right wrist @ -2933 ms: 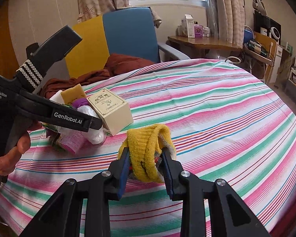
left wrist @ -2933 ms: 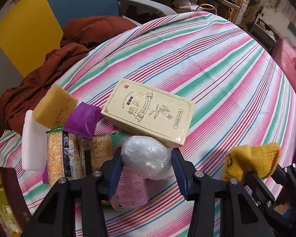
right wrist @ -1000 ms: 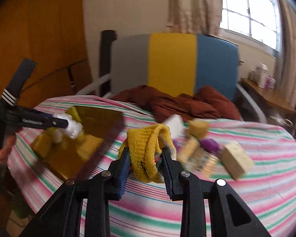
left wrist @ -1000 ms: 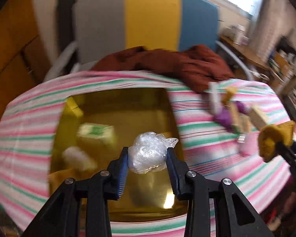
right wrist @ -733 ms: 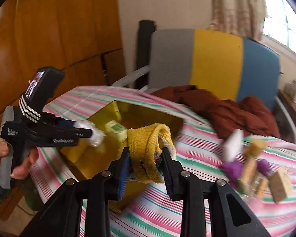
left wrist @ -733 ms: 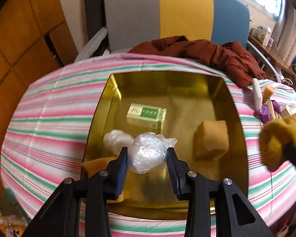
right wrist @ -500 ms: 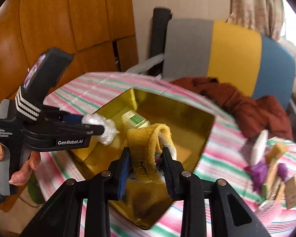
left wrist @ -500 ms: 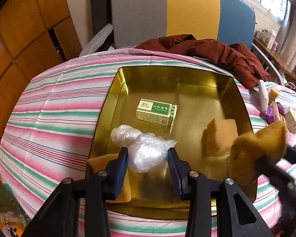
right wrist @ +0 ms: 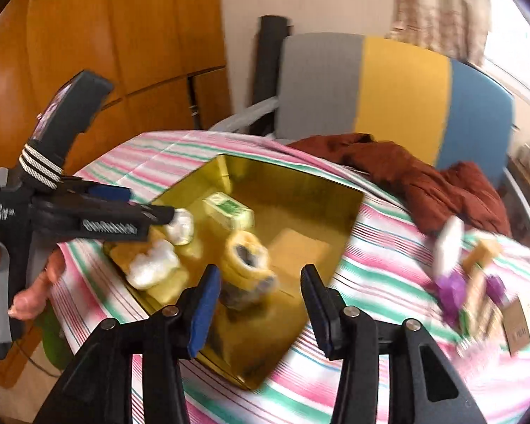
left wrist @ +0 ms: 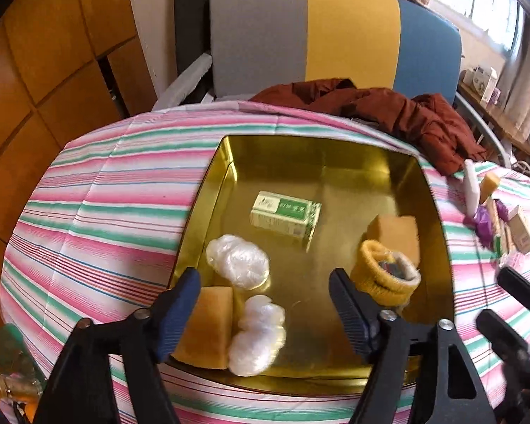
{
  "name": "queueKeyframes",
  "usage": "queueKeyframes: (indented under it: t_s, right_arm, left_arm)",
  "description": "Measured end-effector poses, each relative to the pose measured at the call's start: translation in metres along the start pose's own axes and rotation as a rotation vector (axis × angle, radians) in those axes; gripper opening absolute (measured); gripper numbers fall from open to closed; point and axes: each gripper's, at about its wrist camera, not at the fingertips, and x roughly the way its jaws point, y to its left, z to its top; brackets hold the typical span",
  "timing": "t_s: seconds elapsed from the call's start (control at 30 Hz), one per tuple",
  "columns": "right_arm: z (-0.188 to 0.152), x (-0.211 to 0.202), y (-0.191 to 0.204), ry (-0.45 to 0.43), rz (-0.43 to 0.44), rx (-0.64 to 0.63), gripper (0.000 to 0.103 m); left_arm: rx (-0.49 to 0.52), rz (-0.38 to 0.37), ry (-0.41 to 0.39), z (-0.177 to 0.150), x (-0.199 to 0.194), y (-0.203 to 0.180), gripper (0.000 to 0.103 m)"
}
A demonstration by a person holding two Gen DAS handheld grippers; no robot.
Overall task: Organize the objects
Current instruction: 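Release the bag and the glove into the gold tray with both tools, then grasp the pink hair roller with the right tool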
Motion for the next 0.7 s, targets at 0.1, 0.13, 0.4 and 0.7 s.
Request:
queueKeyframes:
  t_s: [0.1, 0.13, 0.4, 0.7]
  right_arm:
    - [-0.020, -0.019, -0.035, 0.002, -0.059, 0.096, 0.050]
    - [-0.031, -0.028, -0.052, -0.001, -0.094, 0.133, 0.050]
    - [-0.098, -0.073, -0.170, 0.033, -0.298, 0.474, 0.058]
    - [-0.109, -0.064, -0.222, 0.011, -0.236, 0.696, 0.060]
  left_arm:
    - [0.016, -0.025, -0.013, 0.002, -0.005, -0.014, 0.082]
    - [0.028, -0.031, -0.018, 0.003, -0.007, -0.021, 0.082]
    - [0.141, -0.091, -0.008, -0.002, -0.009, -0.095, 0.087]
    - [0.248, -0.126, 0.012, -0.010, -0.003, -0.160, 0.087]
